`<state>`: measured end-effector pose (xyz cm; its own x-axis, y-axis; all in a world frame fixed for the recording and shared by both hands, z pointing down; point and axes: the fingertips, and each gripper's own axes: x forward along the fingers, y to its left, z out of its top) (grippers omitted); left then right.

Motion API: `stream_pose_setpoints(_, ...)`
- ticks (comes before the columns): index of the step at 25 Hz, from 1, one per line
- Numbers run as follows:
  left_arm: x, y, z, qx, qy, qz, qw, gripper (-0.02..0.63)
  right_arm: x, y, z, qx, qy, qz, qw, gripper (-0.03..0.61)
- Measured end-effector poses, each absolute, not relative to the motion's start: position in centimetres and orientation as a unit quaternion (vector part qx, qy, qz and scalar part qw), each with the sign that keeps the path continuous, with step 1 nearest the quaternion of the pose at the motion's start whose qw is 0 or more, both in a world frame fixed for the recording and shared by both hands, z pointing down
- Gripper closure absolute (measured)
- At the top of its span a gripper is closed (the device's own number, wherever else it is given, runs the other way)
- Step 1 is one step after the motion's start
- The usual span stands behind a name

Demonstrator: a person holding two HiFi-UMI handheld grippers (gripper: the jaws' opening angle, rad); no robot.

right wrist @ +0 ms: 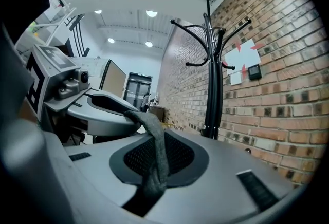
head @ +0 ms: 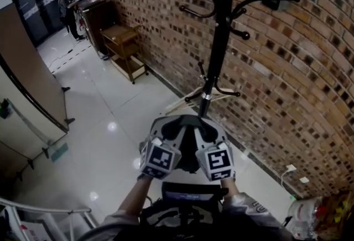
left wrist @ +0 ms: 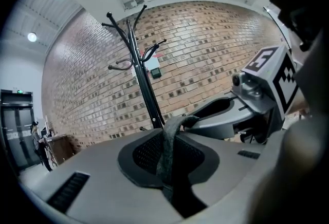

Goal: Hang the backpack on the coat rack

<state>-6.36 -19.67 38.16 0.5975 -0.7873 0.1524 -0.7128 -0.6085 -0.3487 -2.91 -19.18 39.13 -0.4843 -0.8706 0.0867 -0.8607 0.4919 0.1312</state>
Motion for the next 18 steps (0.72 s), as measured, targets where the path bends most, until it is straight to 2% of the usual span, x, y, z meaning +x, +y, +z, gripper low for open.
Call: stream_pose_setpoints(18, -7.3, -26.1, 43.4, -0.871, 0.452, -0.157, 0.108, 0.555, -3.6, -25.7, 44.3, 0.488, -0.867, -0.001, 0.104, 0.529)
